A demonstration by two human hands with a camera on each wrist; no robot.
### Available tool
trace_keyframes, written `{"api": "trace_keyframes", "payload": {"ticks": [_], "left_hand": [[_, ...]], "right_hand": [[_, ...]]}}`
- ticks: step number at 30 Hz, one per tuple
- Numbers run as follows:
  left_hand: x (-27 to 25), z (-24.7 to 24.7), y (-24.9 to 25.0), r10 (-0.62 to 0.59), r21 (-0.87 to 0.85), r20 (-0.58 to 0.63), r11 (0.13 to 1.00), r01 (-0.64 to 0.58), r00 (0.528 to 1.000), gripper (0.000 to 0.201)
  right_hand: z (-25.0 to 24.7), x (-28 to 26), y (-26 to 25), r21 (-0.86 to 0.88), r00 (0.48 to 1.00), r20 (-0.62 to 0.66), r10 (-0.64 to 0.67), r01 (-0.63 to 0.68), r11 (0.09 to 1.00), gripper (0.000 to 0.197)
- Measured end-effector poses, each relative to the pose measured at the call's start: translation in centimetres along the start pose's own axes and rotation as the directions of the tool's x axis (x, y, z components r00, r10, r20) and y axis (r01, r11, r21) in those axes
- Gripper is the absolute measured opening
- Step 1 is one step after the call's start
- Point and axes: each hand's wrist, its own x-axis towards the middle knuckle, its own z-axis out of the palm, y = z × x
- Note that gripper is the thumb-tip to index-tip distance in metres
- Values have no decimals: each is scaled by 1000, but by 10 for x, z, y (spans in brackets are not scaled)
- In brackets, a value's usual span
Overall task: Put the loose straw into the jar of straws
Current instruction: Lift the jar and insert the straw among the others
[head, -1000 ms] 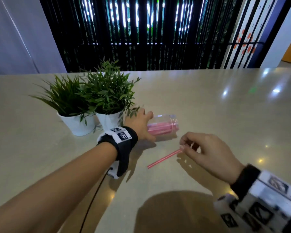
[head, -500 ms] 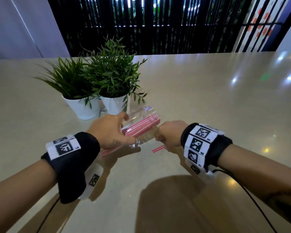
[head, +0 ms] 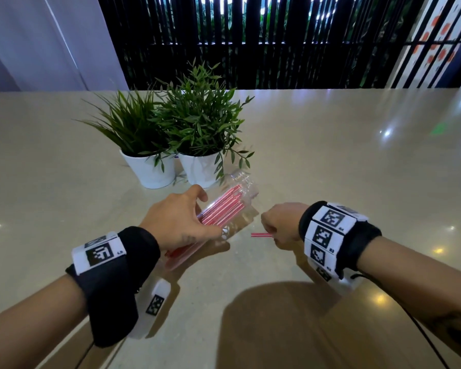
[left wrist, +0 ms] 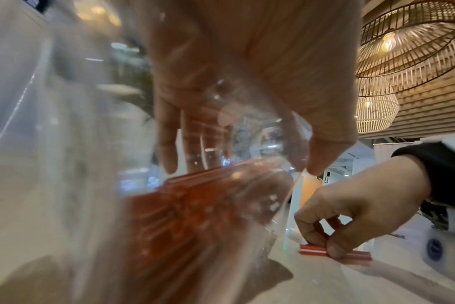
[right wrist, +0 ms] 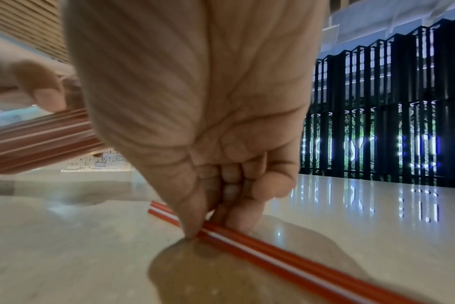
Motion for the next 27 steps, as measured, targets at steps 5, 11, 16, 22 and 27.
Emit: {"api": "trace_keyframes", "payload": {"ticks": [5, 11, 16, 22, 27], "left_hand": [[-4, -1, 3, 7, -44, -55, 999, -9, 998, 66], [-10, -1, 15, 19, -145, -168, 988, -44, 986, 64], [-13, 3, 33, 40, -286, -309, 949, -133, 950, 61], [-21, 13, 57, 32, -379, -461, 897, -229, 887, 59], [-21, 21, 63, 12, -412, -504, 875, -253, 863, 61]], "right_hand": [[-23, -26, 27, 414, 977, -212, 17, 74, 907, 32], [-83, -75, 71, 769, 584, -639, 501, 462, 443, 18], [-116, -90, 60, 613, 331, -738, 588, 694, 378, 59], [-136, -92, 28, 502, 190, -788, 585, 748, 433, 48], [-129, -93, 4, 498, 257, -835, 486, 728, 471, 41]]}}
